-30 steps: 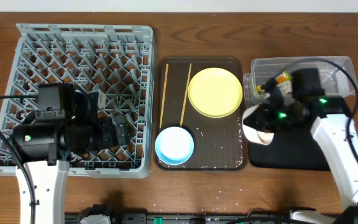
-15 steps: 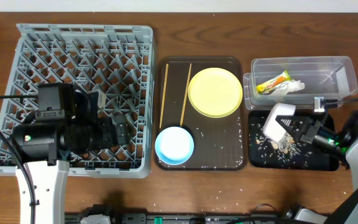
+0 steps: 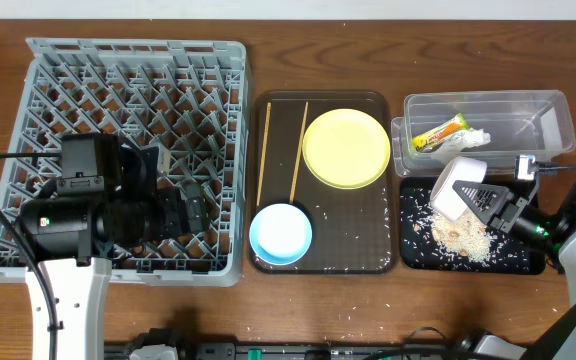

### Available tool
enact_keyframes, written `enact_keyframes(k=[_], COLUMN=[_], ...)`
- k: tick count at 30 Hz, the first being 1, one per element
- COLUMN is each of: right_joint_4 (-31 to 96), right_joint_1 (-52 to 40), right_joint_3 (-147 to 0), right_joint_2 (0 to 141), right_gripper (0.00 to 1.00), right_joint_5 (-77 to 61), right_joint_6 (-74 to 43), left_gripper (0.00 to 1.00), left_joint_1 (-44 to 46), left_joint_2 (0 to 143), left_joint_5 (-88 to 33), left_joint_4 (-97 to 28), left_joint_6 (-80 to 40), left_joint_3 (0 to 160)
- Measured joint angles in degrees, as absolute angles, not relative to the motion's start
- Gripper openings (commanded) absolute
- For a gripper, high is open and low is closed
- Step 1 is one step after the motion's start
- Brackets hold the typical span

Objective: Sort waste into correct bins and load items into the dishwasher
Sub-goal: 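Tip the pink bowl with the right gripper to dump rice onto the black tray, then set the empty pink bowl back on the brown tray with the right gripper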

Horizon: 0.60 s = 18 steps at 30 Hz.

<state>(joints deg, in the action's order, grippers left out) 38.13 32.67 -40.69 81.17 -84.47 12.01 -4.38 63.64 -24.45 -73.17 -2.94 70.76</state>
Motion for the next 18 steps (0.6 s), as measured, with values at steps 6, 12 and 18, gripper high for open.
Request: enact_keyframes(k=[6, 12, 18], right_joint_4=[34.7, 34.1, 34.8], right_joint_1=[32.6, 32.3, 28.6], right_joint_3=[-40.6, -40.5, -40.5], right_joint_2=[81.4, 81.4, 81.5], right_gripper=[0.01, 0.01, 0.01], right_joint_5=[-81.4, -80.8, -78.3], right_joint_6=[5.1, 1.7, 1.2], left_gripper=[0.99, 0.99, 0.99], left_joint_1=[-4.4, -4.4, -4.4], left_joint_2=[63.6, 63.6, 63.6], left_joint_5=[-24.4, -24.4, -24.4], left_joint_4=[-73.1, -73.0, -73.0], left_joint_6=[-2.9, -2.9, -2.9], left_joint_3=[70.8, 70.8, 70.8])
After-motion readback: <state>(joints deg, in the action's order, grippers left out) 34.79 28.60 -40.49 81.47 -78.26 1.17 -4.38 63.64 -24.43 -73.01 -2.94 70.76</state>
